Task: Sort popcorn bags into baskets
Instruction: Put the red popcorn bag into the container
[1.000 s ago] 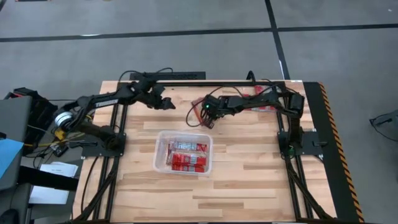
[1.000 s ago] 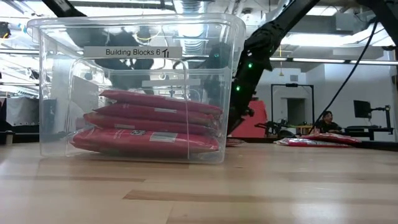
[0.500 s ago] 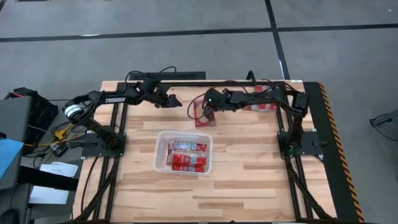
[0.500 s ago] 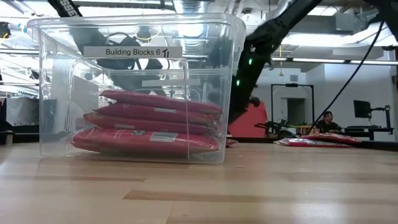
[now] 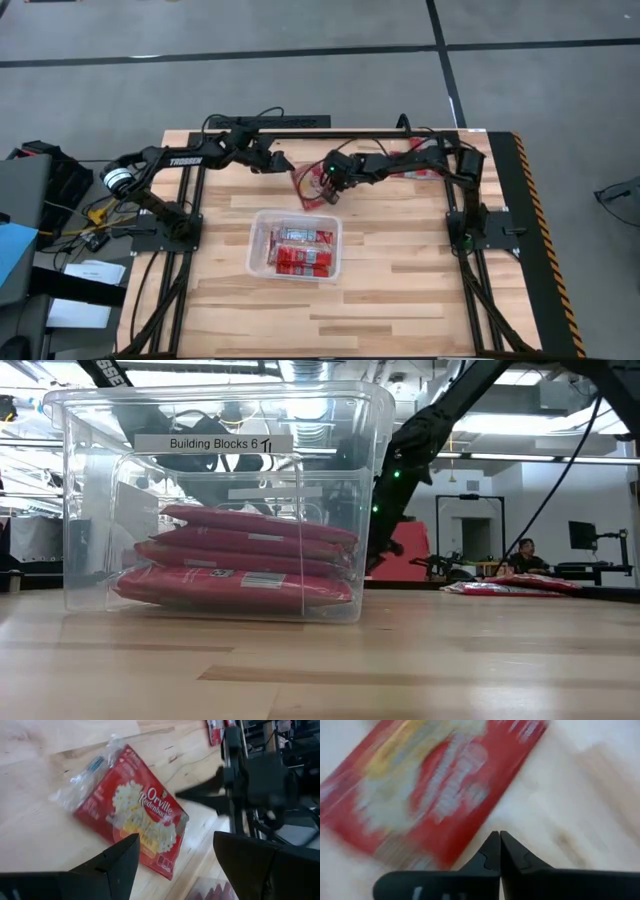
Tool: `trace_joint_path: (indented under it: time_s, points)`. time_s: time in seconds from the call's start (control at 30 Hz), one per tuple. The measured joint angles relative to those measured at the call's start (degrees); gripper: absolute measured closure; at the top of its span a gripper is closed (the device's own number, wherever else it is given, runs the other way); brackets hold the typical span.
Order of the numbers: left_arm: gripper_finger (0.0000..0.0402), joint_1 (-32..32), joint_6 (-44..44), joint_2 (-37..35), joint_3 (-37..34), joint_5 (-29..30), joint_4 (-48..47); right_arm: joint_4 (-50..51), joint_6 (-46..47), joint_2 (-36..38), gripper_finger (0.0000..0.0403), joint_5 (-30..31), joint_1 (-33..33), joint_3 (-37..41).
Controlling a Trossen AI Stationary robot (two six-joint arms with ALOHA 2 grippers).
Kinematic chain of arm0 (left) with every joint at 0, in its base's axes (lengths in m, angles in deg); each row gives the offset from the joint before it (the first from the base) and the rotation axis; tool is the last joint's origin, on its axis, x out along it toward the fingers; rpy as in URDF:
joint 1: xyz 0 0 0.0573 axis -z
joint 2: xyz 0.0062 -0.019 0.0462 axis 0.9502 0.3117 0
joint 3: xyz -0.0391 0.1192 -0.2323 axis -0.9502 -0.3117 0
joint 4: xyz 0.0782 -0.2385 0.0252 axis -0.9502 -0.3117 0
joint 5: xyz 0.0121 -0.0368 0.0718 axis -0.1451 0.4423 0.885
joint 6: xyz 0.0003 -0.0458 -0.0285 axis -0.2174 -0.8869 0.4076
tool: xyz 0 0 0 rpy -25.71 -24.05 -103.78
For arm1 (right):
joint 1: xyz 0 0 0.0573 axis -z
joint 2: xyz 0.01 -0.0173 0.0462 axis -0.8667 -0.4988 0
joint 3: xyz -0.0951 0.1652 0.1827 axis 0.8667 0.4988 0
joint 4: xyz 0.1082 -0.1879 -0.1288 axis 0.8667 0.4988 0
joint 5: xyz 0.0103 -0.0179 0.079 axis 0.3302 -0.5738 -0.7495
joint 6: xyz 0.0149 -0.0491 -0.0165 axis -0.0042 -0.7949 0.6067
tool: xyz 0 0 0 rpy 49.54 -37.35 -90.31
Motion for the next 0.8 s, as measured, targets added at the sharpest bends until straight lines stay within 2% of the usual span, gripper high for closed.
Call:
trace_joint_path:
  time_s: [0.27, 0.43, 0.5, 0.8]
  points:
    - [0.0161, 0.08, 2.95, 0.00, 0.00, 1.62, -0.86, -6.30, -1.28, 2.36, 0.0381, -1.39, -0.57, -0.97]
    - [0.0161, -0.34, 4.37, 0.00, 0.00, 3.66, -0.61, -2.09, -1.38, 2.99, 0.0394, -2.78, -1.19, -1.50]
    - [0.0161, -0.48, 4.40, 0.00, 0.00, 4.77, -0.77, -2.18, -1.70, 2.93, 0.0394, -4.84, -1.69, -1.50]
    - [0.0161, -0.48, 4.75, 0.00, 0.00, 7.07, -2.70, -3.01, -2.40, 1.04, 0.0389, -5.62, -3.03, -1.59]
